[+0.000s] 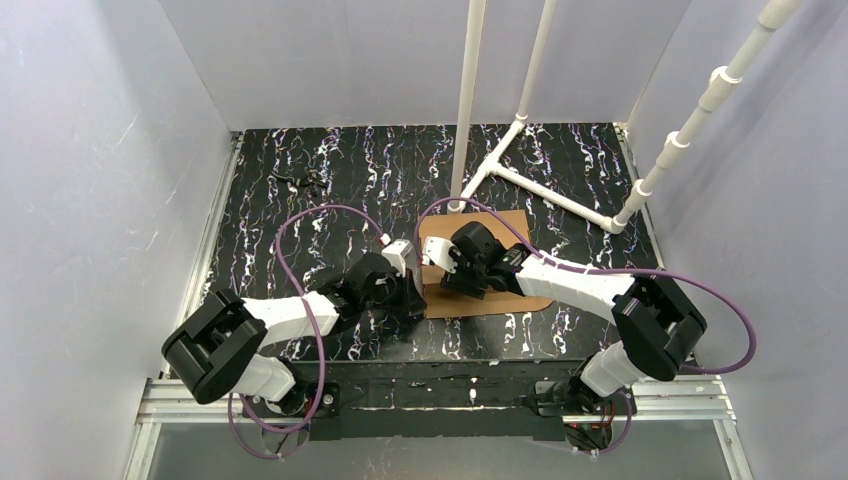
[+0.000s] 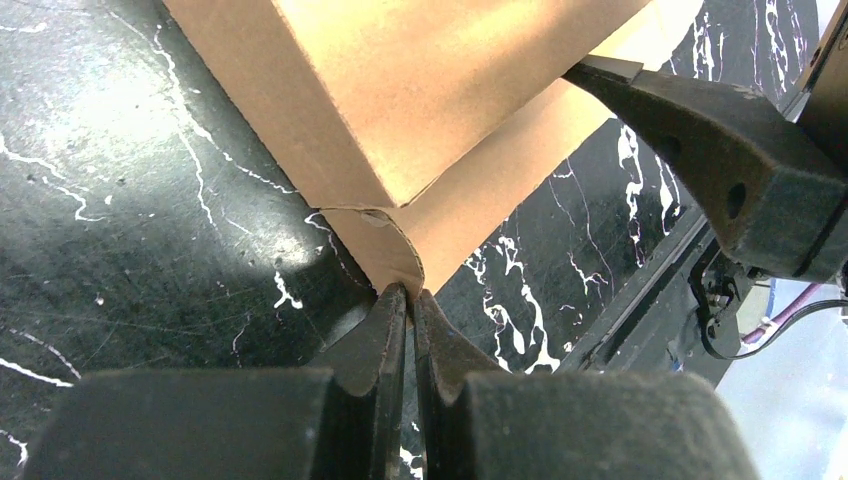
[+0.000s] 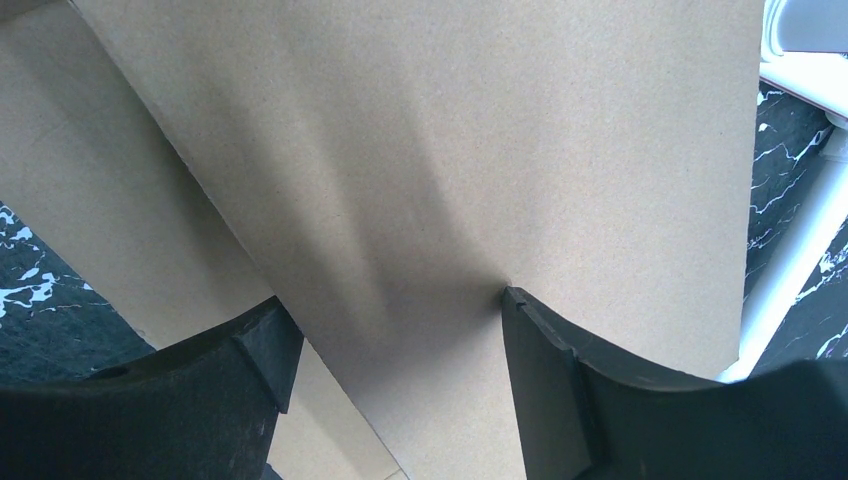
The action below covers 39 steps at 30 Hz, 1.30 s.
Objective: Fold the paper box
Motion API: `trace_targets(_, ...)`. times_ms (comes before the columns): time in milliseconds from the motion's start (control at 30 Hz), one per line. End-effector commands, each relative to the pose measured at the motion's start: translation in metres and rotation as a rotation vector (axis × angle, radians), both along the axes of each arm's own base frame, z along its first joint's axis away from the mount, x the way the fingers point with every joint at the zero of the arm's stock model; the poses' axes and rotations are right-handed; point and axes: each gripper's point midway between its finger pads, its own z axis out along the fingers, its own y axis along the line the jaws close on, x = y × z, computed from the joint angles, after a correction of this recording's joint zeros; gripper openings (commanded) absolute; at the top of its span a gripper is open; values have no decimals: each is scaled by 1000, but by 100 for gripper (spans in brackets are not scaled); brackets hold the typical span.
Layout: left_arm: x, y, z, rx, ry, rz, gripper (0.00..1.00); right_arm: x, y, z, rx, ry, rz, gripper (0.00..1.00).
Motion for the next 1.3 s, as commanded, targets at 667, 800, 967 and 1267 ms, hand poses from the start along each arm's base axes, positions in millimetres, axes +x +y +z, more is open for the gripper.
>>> trace_targets(667,14,-7,28,-73,24,93,0,-18,11,-13,37,107,20,77)
trace_targets(800,15,-10,32,-78,26,77,0,-18,11,-13,38,108,21,77)
trace_targets(967,21,-16,40,-90,33,78,0,-19,11,-13,39,110,22,77)
trace_targets(1267,34,-22,58,-105,61,119,0,-20,11,-12,44,114,26,77)
